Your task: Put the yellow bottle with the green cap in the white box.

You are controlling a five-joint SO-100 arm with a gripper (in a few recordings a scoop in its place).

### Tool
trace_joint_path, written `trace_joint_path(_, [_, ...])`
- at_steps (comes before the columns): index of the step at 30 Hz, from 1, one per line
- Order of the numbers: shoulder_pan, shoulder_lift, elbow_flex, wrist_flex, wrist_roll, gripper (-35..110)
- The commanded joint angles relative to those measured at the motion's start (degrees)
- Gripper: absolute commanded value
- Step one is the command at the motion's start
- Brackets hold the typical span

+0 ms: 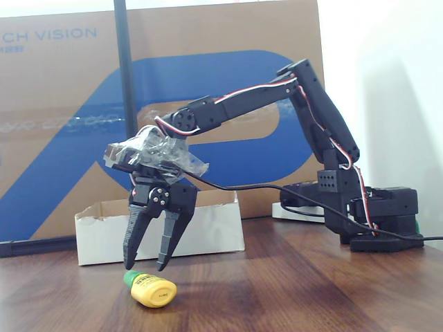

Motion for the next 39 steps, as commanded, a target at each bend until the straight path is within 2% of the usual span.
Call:
trace_joint_path(1, [-0.18, 1.93, -3.34, 0.26, -0.35, 21])
trace_joint_path(15, [-1.76, 1.58, -1.49, -0.09, -0.53, 21])
trace_joint_path(29, [-2.02, 8.88, 2.02, 2.81, -1.23, 21])
trace_joint_path(39, [-3.87, 13.1, 6.15, 0.97, 5.01, 22])
